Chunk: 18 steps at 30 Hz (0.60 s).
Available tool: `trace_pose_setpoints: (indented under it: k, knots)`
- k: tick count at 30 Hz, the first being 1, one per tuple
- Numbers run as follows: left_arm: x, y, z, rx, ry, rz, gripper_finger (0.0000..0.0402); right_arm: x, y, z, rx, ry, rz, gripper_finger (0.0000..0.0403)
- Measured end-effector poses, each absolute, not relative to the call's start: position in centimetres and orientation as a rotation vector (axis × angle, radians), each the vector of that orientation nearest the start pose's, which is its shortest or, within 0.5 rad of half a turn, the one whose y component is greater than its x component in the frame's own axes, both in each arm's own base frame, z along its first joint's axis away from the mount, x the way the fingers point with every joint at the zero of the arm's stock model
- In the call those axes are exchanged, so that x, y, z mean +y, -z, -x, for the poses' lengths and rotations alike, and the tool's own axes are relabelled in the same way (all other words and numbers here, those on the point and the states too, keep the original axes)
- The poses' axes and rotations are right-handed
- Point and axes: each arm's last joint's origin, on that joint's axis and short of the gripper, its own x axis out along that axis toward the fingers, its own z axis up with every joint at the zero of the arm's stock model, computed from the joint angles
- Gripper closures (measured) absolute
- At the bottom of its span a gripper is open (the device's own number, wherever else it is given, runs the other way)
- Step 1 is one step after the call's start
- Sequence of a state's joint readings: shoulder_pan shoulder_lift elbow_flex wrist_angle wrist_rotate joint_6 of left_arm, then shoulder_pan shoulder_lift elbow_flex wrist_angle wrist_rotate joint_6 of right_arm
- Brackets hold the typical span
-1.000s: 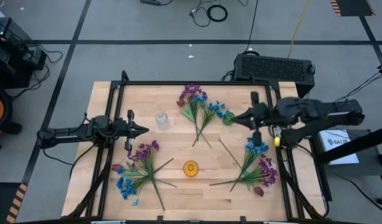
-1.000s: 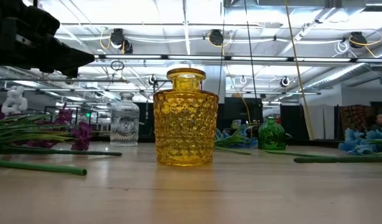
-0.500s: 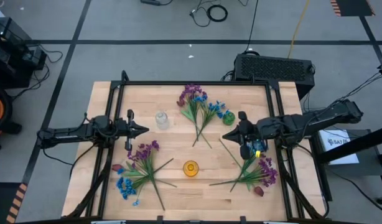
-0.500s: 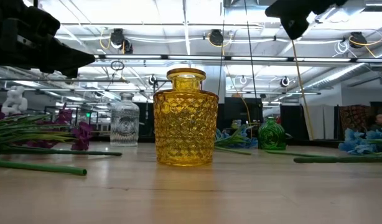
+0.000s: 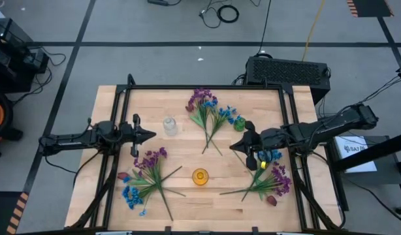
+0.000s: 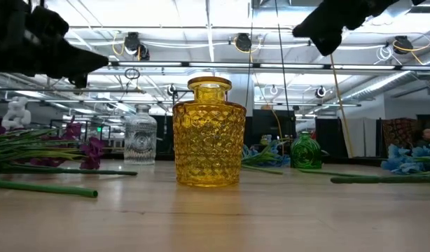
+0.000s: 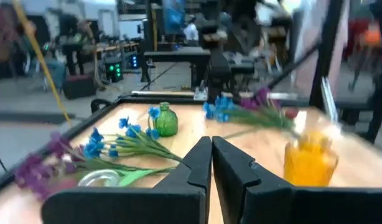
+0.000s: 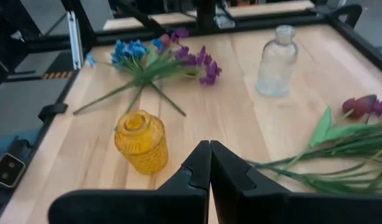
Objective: Sort flowers into vase by color
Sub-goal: Put the top red flower into the green vase
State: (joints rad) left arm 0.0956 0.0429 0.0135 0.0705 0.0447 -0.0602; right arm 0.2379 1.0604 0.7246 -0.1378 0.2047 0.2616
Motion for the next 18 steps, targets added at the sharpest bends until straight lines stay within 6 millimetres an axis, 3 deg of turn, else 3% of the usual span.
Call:
trace_pose_setpoints:
  k: [5,9,18]
  knots:
    - [1.0,-20.0,-9.4,-0.347,-0.088,0.203,0.0379,4.8,-25.5,-23.1,0.508,0.055,-0.18,0.0403]
    - [0.8,-22.5,-8.8,-0.472,-0.034,0.196,0.0379,4.6,-24.6,-23.7,0.546,0.075,-0.156,0.0403]
    - [1.1,-29.6,-9.4,-0.34,-0.119,0.164,0.0379,3.4,-23.4,-24.7,0.593,0.131,-0.142,0.0403]
